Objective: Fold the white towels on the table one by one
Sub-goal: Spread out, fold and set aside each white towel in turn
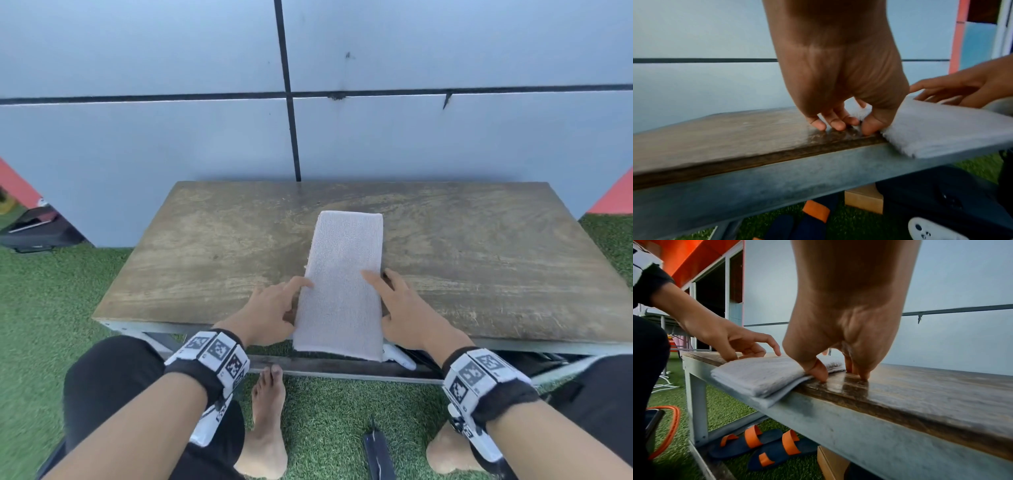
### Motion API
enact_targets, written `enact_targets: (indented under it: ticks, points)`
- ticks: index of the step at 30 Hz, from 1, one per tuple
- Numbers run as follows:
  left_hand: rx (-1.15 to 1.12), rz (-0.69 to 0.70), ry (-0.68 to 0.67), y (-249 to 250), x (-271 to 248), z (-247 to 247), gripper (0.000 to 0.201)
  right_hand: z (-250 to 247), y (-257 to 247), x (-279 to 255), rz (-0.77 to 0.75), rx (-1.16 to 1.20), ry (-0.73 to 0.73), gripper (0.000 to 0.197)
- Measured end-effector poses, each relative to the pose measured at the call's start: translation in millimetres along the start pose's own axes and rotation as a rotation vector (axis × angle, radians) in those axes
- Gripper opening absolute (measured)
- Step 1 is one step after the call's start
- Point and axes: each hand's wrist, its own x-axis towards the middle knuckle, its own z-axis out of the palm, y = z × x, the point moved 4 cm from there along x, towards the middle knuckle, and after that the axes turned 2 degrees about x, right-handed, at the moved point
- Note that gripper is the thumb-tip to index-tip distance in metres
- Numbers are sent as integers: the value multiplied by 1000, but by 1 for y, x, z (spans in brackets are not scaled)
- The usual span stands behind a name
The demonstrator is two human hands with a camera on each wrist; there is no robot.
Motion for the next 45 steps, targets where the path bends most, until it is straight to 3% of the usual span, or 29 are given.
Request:
enact_targets:
  ticks: [3, 5, 8, 13, 17, 20, 23, 26, 29, 36, 41, 45]
  points:
    - [271, 64, 0, 4, -9, 10, 106, 9, 0, -10, -47, -38, -54, 83]
    - [353, 77, 63, 9, -11, 14, 103, 16, 1, -18, -53, -120, -72, 94]
    - [276, 80, 157, 12, -10, 19, 81, 23, -1, -27, -31, -221, 20, 102]
    - [-116, 149, 253, 15, -11, 14, 35, 19, -4, -28, -43, 15, 190, 53]
    - [-278, 206, 332, 27, -11, -5, 11, 4, -4, -31, -176, 229, 257, 28]
    - [-430, 121, 291, 38, -15, -14, 35, -12, -7, -39, -235, 372, 295, 40]
    - [-555, 36, 286, 47, -13, -12, 38, -18, -4, -39, -165, 456, 288, 61]
    - [-571, -36, 260, 50, -5, 1, 36, -13, 2, -30, -42, 409, 243, 47]
    - [-485, -129, 288, 41, 8, 11, 41, -9, 8, -18, 55, 371, 243, 41]
    - [-421, -263, 536, 40, 44, -8, 43, -31, 1, 18, 118, 335, 347, 39]
    - [-195, -415, 449, 35, 66, 3, 46, -21, 7, 40, 230, 182, 233, 39]
    - [-21, -448, 494, 37, 70, 7, 53, -14, 9, 43, 247, 61, 273, 46]
